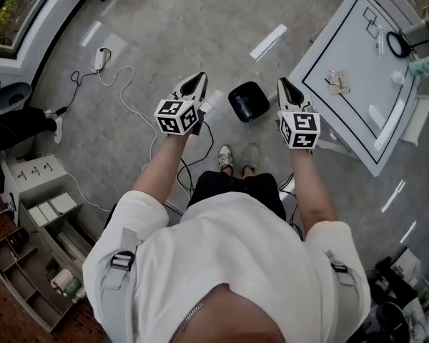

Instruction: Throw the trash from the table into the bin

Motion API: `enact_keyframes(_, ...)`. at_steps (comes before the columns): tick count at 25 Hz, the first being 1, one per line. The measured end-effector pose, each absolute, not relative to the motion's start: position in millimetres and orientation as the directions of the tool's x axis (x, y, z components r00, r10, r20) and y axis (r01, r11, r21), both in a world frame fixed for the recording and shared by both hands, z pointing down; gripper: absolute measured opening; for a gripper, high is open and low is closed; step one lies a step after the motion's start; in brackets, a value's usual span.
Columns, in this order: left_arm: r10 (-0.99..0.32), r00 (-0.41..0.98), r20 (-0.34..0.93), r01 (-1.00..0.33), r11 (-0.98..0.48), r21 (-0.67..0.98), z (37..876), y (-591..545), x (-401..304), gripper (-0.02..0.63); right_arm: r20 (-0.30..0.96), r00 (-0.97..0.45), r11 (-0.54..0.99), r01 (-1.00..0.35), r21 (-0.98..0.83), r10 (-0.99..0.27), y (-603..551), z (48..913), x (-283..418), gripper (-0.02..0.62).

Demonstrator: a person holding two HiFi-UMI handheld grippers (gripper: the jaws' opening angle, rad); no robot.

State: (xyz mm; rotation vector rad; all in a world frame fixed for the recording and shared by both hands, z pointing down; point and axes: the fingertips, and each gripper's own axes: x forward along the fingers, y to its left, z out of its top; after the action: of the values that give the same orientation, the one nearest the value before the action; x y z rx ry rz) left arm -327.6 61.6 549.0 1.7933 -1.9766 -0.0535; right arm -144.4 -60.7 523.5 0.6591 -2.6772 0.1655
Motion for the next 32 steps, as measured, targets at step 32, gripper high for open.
enact_keyframes(32, -0.982, 0.167, 0.093, -0.960, -0.140, 0.241, 420.2, 10.7, -266.7, 0.011, 0.130, -0.731, 0.741, -0.668, 0.065, -0.670, -65.6, 385.0, -43.5, 0.006)
